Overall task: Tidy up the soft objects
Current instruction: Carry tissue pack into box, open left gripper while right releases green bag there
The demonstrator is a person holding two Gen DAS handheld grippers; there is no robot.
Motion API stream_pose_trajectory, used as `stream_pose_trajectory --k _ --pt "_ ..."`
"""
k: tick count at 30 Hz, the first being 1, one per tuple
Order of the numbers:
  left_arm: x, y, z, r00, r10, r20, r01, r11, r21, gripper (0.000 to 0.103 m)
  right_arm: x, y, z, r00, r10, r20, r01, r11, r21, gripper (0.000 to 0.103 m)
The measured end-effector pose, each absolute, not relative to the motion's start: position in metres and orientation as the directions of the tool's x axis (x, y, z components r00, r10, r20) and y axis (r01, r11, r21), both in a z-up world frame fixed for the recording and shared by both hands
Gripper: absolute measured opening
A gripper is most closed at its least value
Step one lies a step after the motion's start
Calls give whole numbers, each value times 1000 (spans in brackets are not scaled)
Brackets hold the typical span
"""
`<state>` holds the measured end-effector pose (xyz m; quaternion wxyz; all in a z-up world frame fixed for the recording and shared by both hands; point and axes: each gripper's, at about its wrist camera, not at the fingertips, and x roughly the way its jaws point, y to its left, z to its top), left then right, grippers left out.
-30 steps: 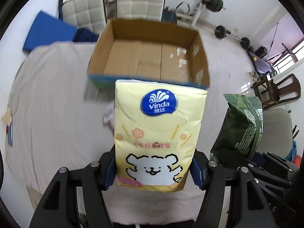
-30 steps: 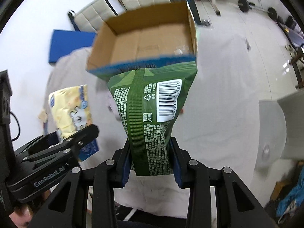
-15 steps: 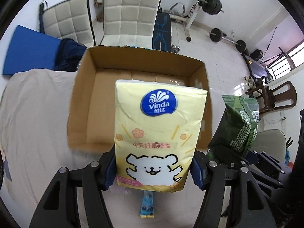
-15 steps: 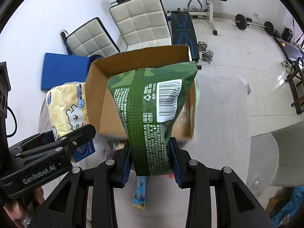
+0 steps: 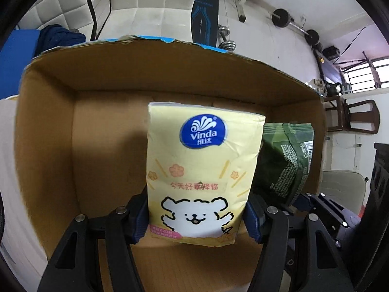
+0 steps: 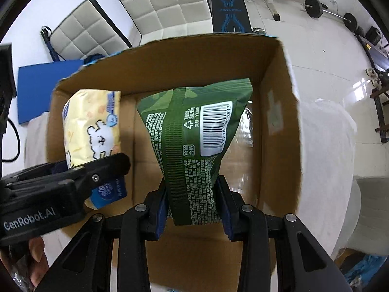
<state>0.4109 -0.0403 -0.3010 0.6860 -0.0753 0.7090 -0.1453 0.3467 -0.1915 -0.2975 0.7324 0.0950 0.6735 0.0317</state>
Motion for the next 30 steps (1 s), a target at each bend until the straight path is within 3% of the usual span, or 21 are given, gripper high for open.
stream_pose_trajectory --k 15,17,22,24,25,27,29,30 --pt "435 -43 -321 -105 -274 -956 62 958 -281 62 410 -192 -352 7 138 -990 99 985 138 40" --pt "433 -43 -317 -96 -256 -962 72 962 -263 63 410 -193 -354 4 122 -992 97 988 122 50" --pt "419 -38 -295 -49 -218 -975 104 969 -222 71 405 -185 -349 6 113 -994 84 990 113 55" --pt "411 -32 -286 -30 -205 -978 112 972 -207 78 398 -182 -344 7 105 -994 82 991 105 59" --pt "406 -28 -283 -19 -196 -980 112 974 -197 87 394 -180 -341 10 99 -995 85 991 100 61" --pt "395 -19 -273 10 -173 -985 114 979 -171 92 385 -176 -333 17 100 -995 87 991 101 70" --pt "381 -10 -262 44 -144 -989 121 983 -138 96 377 -172 -324 32 86 -996 95 992 89 98" --pt "376 -7 -256 62 -131 -989 126 984 -123 97 372 -170 -318 52 79 -996 95 992 84 103"
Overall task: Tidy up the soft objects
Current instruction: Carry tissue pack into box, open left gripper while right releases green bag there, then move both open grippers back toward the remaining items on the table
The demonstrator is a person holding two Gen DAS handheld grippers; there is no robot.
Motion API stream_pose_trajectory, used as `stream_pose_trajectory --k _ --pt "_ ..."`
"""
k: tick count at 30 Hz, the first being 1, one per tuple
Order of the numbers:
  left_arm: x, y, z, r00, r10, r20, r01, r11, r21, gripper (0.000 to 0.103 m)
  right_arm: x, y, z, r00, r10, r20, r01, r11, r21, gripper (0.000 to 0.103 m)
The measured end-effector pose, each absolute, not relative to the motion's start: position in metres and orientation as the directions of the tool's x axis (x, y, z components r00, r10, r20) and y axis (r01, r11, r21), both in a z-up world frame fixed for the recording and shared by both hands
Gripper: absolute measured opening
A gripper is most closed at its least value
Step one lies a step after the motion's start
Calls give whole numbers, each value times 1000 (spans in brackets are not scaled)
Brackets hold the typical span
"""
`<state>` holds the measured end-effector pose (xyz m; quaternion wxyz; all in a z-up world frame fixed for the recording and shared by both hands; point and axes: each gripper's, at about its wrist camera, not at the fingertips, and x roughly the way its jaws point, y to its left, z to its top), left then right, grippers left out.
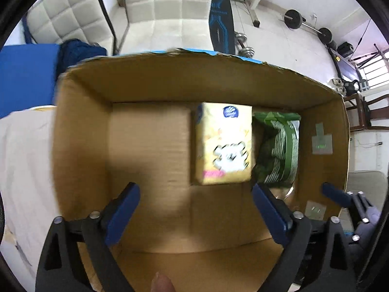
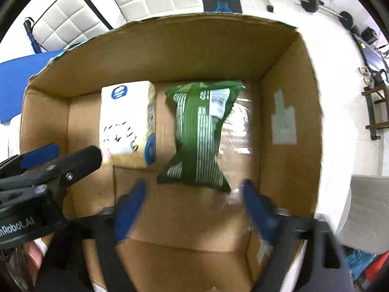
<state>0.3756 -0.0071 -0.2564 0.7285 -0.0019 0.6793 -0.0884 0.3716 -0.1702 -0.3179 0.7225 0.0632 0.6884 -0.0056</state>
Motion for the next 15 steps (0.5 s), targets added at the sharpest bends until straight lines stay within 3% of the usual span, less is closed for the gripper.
stream_pose_trajectory --k 2,15 --pt "362 2 -244 101 -109 -989 132 987 -96 102 364 -171 -308 77 63 -995 104 992 71 103" --pt "296 19 -167 262 -51 -964 105 994 -24 102 292 -140 -234 229 -11 -973 86 996 9 103"
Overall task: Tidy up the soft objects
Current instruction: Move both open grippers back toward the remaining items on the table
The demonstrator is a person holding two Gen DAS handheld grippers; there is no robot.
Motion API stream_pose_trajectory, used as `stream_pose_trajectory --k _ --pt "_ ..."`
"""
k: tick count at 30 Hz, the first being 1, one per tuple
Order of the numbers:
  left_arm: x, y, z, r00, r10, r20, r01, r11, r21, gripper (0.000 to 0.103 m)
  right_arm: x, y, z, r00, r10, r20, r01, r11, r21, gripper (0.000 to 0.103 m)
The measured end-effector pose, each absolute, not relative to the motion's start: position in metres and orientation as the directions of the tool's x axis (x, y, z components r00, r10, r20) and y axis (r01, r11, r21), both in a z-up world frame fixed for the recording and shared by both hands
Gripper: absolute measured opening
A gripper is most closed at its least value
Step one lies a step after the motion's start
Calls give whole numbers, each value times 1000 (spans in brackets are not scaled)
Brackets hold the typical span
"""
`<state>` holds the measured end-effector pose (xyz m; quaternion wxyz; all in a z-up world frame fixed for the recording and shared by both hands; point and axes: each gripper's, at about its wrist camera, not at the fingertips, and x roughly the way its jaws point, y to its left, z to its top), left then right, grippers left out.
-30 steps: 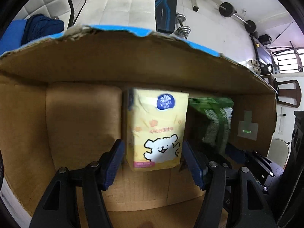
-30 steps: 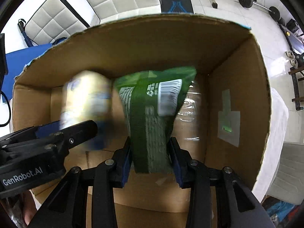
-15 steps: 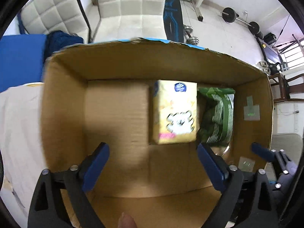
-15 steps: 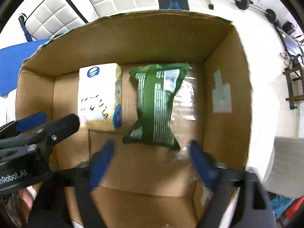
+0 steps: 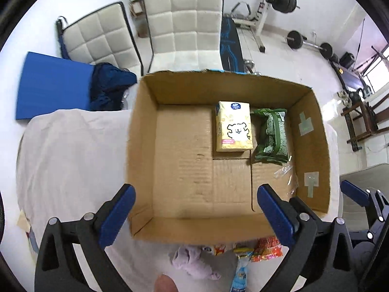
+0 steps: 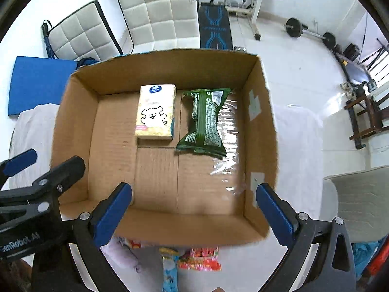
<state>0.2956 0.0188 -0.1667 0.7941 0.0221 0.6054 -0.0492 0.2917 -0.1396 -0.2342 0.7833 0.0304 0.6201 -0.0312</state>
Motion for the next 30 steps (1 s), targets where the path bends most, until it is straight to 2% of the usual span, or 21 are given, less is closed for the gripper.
stream_pose_trajectory --k 9,15,19,30 --pt "246 25 -123 332 -71 -941 76 996 -49 103 235 -135 -182 287 47 -957 90 993 76 103" --pt "217 33 -116 334 -66 -940 61 997 -48 103 203 -146 -175 270 94 -958 116 985 130 103" --pt "198 40 -145 272 -43 -961 37 999 -34 103 181 -156 -195 220 98 -971 143 981 131 103" --pt "175 58 -271 23 -28 -999 -68 997 -29 103 161 -170 -302 32 73 -997 187 979 78 103"
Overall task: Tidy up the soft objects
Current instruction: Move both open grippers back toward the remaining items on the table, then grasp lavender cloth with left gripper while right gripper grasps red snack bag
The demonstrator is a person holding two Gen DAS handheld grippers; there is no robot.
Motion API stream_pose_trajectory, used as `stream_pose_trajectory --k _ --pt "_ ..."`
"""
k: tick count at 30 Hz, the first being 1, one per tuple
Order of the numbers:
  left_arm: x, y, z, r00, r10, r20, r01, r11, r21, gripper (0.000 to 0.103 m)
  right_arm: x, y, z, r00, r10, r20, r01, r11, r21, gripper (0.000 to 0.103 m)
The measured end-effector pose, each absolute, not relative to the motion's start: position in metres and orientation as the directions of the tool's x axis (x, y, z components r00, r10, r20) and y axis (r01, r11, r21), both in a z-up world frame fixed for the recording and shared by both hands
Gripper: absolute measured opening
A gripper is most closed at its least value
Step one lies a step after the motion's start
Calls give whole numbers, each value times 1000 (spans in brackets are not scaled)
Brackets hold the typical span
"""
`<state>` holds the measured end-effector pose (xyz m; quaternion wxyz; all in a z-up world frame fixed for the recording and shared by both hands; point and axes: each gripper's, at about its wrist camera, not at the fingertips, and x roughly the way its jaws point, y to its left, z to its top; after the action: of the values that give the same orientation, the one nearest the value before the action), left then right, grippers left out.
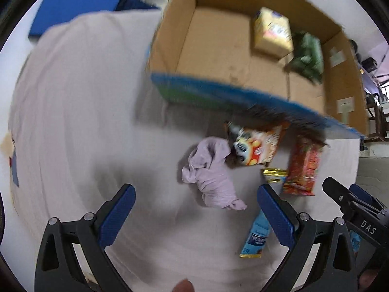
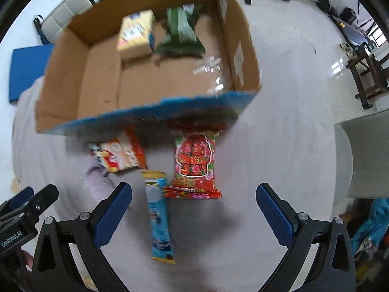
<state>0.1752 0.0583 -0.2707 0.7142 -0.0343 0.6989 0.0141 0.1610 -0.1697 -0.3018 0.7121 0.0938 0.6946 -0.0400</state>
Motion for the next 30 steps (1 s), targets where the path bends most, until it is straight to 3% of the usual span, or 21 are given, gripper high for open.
stream_pose_trajectory --k 16,18,20,25,27,30 --pt "185 53 -353 -104 -62 -993 -95 994 -52 101 171 -171 -388 -68 86 -994 254 965 66 102" --pt "186 50 -359 -114 -63 -991 -87 995 -53 95 172 -172 -392 -71 78 -994 258 965 57 100" --pt "185 48 -366 -138 -58 -989 -75 996 -48 77 172 -172 -396 -81 77 -994 262 964 53 89" --pt "184 33 -371 -134 -18 -991 -32 999 -13 68 172 -172 -400 -83 66 -994 263 964 42 80" --pt "182 29 -370 -124 -8 -992 -22 1000 -5 65 176 -169 -401 -91 59 -994 259 965 34 67" --pt "182 23 -365 -110 -7 -994 -17 1000 -5 49 180 -170 -402 -93 59 -994 260 965 33 57"
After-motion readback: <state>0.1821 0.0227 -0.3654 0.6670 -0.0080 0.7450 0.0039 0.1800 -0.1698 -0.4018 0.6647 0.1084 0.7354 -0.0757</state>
